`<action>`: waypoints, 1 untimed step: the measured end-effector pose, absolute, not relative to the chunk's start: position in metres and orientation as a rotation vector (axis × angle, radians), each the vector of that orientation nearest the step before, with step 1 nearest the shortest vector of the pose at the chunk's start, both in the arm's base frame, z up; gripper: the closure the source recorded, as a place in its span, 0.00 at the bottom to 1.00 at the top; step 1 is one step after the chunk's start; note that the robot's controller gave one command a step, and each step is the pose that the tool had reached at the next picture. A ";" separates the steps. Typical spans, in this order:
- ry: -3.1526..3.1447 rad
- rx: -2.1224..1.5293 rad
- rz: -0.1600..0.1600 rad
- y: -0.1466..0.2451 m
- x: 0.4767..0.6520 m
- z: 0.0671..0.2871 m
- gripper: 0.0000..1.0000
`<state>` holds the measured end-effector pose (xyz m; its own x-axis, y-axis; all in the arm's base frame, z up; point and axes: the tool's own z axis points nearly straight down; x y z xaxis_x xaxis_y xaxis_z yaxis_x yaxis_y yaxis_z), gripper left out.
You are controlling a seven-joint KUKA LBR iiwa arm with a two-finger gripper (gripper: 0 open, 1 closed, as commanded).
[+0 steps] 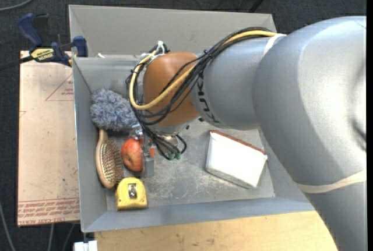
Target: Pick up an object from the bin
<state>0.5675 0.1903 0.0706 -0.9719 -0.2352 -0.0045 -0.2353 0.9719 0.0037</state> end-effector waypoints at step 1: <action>3.120 -0.315 0.010 0.188 0.568 0.137 1.00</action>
Offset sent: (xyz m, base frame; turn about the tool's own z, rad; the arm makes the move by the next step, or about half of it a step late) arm 0.0000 0.0000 0.0000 0.0000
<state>0.5677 0.1882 0.1374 -0.9798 -0.2000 -0.0065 -0.2000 0.9798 0.0057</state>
